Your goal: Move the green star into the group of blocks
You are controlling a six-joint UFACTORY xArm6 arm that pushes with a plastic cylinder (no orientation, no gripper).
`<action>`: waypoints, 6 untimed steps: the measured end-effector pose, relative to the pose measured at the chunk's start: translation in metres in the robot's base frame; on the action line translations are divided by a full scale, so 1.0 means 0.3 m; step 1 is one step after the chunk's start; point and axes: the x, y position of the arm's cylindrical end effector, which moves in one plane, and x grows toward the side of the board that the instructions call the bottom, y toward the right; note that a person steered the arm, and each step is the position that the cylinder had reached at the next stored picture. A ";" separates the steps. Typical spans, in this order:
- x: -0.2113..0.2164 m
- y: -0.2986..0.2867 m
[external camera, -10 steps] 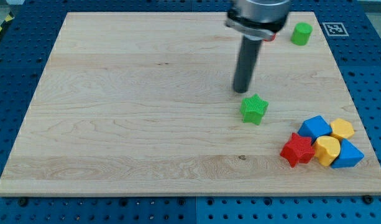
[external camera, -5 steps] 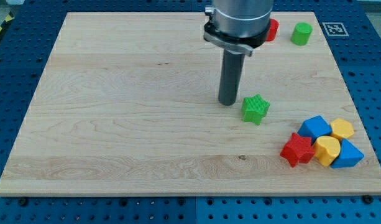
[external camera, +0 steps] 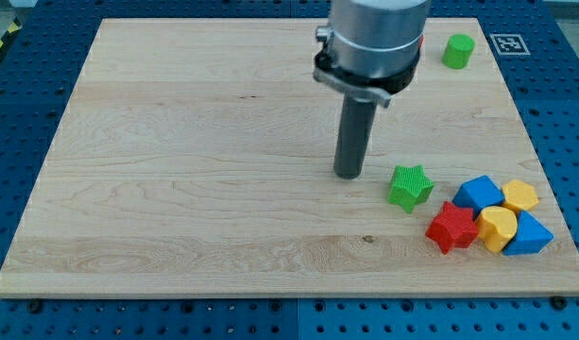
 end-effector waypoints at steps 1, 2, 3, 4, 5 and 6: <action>0.081 0.043; 0.099 0.173; 0.099 0.173; 0.066 0.066; -0.011 0.045; -0.028 0.090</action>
